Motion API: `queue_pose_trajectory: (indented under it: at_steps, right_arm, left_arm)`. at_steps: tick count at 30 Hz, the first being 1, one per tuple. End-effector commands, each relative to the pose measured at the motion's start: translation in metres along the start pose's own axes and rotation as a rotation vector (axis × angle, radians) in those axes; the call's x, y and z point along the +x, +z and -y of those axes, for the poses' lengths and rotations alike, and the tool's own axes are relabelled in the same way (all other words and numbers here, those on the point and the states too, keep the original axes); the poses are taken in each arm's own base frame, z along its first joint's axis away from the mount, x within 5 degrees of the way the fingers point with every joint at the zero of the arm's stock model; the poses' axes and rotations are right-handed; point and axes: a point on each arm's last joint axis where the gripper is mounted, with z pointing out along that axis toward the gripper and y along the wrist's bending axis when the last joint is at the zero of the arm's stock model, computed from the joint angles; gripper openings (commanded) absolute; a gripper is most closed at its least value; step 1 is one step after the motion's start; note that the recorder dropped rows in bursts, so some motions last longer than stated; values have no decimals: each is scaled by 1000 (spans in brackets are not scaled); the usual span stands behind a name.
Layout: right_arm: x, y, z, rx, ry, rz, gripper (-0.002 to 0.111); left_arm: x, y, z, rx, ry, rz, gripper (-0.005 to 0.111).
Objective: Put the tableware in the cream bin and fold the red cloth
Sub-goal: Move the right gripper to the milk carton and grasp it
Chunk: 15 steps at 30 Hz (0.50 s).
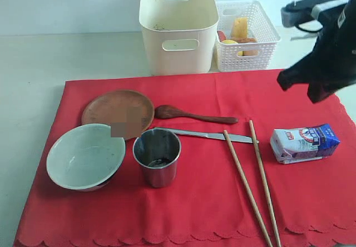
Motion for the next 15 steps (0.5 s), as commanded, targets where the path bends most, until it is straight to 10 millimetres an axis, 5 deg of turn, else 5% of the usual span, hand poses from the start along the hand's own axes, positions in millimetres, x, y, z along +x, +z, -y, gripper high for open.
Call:
queue_pose_trajectory:
  at_steps: [1, 7, 12, 15]
  right_arm:
    - [20, 8, -7, -68, -79, -22, 0]
    - [32, 20, -8, -71, -147, -40, 12]
    - [34, 25, -8, -65, -295, -18, 45]
    - [33, 26, -8, -61, -564, 6, 73]
  left_arm:
    - [-1, 0, 0, 0, -10, 8, 3]
    - [-1, 0, 0, 0, -10, 8, 3]
    - [-1, 0, 0, 0, -10, 8, 3]
    - [-1, 0, 0, 0, -10, 8, 3]
